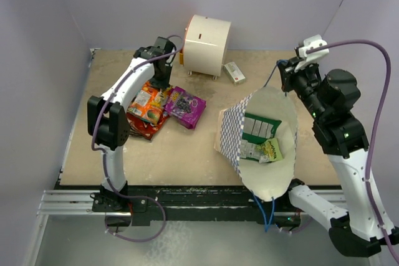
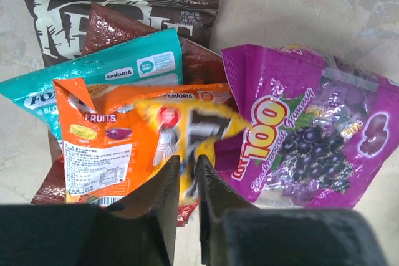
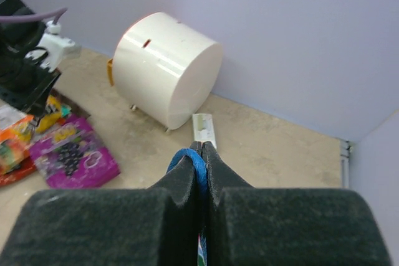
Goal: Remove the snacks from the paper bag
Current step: Place the snack at the center of the board, then adjust the paper bag at the center of the board.
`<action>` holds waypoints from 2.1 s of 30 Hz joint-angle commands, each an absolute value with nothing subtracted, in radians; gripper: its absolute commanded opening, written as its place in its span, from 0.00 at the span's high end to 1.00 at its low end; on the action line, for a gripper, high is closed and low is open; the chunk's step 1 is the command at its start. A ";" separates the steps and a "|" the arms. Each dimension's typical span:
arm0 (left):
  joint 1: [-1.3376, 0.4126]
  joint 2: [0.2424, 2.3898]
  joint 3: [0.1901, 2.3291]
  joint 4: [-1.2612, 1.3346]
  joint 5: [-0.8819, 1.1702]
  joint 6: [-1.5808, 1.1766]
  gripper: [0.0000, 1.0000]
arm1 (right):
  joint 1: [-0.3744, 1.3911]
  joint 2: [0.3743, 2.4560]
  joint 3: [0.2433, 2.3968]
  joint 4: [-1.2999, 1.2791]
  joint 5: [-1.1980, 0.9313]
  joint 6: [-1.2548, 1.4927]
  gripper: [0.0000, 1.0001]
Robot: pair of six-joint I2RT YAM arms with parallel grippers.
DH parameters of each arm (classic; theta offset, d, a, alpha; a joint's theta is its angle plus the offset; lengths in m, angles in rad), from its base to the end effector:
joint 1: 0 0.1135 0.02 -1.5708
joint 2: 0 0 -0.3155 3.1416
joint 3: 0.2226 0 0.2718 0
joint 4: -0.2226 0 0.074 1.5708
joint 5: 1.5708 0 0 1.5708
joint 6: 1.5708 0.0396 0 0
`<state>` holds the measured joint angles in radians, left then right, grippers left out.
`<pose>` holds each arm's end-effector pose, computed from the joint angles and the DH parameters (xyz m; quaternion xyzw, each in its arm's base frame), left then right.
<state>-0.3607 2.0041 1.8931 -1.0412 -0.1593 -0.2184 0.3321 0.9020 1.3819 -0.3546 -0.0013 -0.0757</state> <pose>0.4406 -0.1595 0.3268 0.0528 0.9738 0.0154 0.2207 0.1366 0.0472 0.5508 -0.1344 0.6476 0.0963 0.7438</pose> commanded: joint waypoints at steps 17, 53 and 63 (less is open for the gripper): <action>-0.345 1.806 1.910 -0.976 0.052 -0.308 0.37 | 0.333 0.859 1.315 -0.241 -0.470 -0.067 1.00; -0.837 1.237 1.538 -0.483 0.156 -0.465 0.21 | 0.334 1.041 1.426 0.016 0.094 -0.769 1.00; -0.837 1.204 1.539 -0.518 0.135 -0.447 0.20 | 0.344 1.057 1.505 -0.038 0.178 -0.777 1.00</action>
